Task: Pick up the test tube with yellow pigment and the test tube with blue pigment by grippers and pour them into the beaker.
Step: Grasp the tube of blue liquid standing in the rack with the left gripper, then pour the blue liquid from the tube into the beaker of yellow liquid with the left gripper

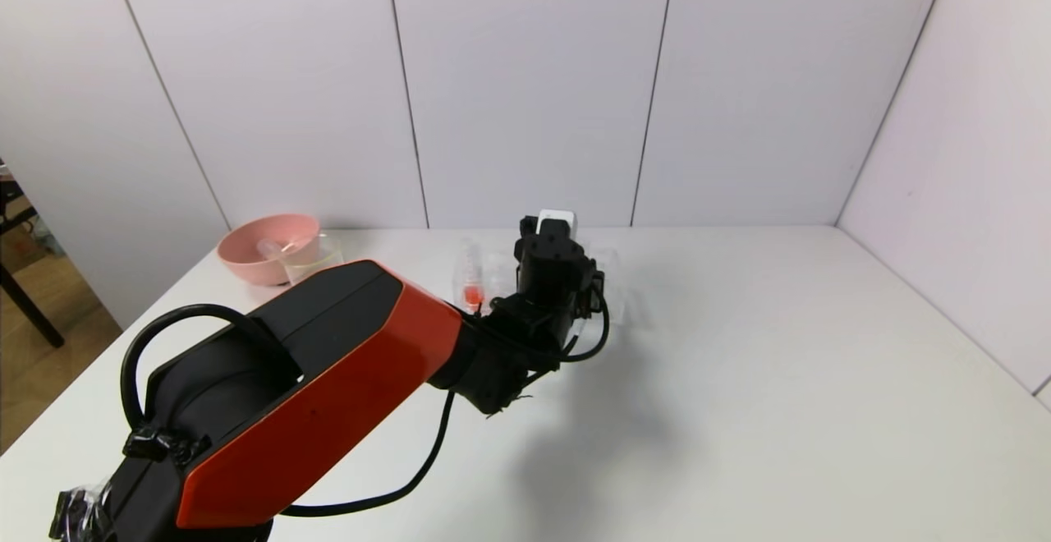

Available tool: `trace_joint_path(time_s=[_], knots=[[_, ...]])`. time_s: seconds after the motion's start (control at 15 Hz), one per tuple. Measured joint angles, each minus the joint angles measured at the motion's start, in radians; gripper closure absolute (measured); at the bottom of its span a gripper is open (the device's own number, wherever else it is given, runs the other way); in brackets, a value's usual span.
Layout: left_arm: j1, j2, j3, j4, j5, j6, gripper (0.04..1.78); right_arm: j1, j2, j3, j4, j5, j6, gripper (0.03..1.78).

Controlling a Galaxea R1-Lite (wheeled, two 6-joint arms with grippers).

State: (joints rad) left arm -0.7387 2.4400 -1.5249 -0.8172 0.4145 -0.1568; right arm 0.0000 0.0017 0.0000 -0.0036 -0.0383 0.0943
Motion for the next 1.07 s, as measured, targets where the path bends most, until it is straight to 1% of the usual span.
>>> trace_joint_path(time_s=[0.13,0.2,0.27,0.73,1.07], knots=[[-0.001,0.001,0.0,-0.001,-0.004,0.0,1.23,0.0,0.0,0.0,0.0,0.0,0.0,0.1],[-0.001,0.001,0.0,-0.001,-0.004,0.0,1.34,0.0,0.0,0.0,0.0,0.0,0.0,0.1],[0.0,0.001,0.0,-0.001,-0.004,0.0,1.37,0.0,0.0,0.0,0.0,0.0,0.0,0.1],[0.001,-0.022,0.01,0.005,0.002,-0.001,1.38,0.0,0.0,0.0,0.0,0.0,0.0,0.1],[0.001,-0.095,0.017,0.087,0.004,0.001,1.38,0.0,0.0,0.0,0.0,0.0,0.0,0.1]])
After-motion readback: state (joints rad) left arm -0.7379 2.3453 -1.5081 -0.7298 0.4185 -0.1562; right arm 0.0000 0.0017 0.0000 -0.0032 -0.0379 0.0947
